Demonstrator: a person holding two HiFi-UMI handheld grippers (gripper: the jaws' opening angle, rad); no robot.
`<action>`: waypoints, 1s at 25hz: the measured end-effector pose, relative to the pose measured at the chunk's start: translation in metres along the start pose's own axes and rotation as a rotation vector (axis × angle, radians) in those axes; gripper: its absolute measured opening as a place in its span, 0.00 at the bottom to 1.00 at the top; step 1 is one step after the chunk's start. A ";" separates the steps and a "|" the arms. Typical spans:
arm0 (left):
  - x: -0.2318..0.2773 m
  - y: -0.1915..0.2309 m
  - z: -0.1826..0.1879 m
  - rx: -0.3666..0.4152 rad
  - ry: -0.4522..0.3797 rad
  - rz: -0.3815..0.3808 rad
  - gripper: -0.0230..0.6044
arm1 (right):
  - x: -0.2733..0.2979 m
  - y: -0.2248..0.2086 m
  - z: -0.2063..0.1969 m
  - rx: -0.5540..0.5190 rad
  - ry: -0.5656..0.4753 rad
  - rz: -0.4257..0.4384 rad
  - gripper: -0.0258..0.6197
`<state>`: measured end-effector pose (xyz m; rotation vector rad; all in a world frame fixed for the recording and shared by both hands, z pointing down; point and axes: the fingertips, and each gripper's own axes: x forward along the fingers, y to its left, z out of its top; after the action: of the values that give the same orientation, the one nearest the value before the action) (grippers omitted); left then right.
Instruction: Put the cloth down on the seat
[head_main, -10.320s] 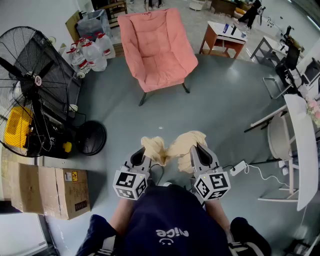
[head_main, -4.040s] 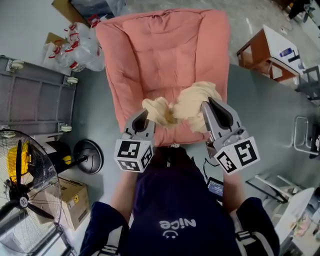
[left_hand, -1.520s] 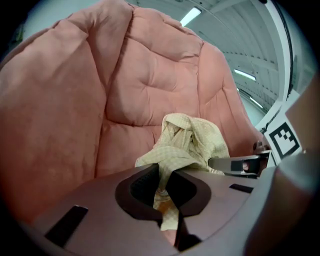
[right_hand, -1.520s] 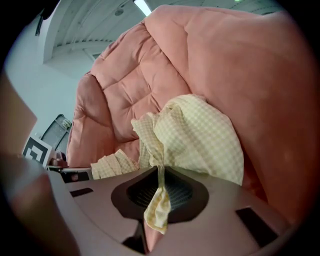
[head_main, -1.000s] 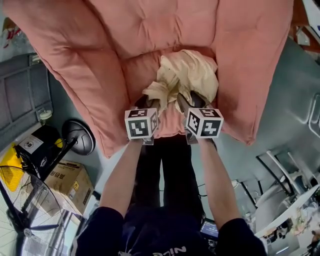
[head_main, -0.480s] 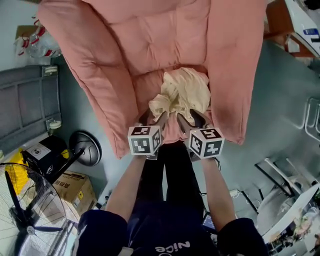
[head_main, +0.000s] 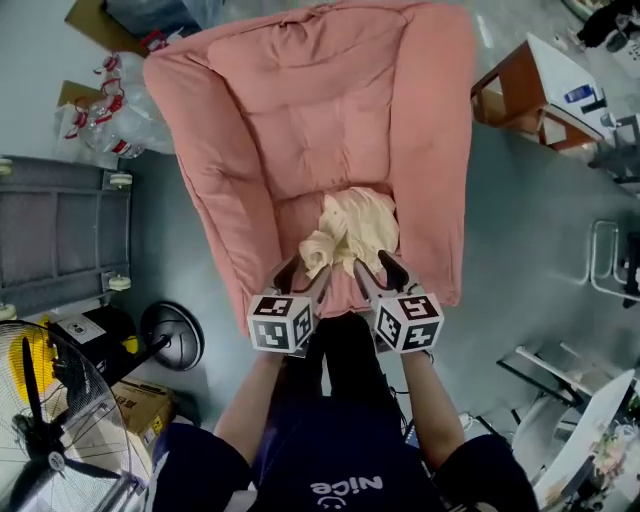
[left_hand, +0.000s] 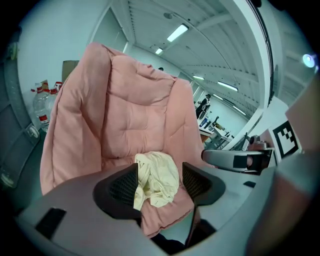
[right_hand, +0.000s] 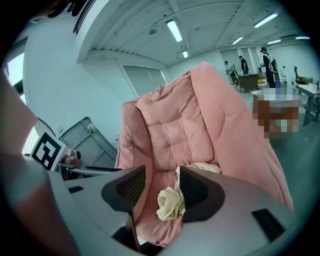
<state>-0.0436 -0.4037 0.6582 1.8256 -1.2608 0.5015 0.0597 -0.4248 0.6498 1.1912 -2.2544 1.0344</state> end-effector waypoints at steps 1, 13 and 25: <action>-0.015 -0.006 0.006 0.002 -0.014 -0.006 0.50 | -0.010 0.011 0.006 -0.016 -0.004 0.004 0.37; -0.128 -0.070 0.054 0.063 -0.176 -0.057 0.50 | -0.120 0.079 0.073 -0.109 -0.160 -0.013 0.37; -0.225 -0.118 0.114 0.139 -0.397 -0.080 0.50 | -0.214 0.125 0.134 -0.212 -0.331 -0.005 0.37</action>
<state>-0.0457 -0.3526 0.3847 2.1572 -1.4333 0.1888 0.0774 -0.3652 0.3750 1.3534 -2.5316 0.6096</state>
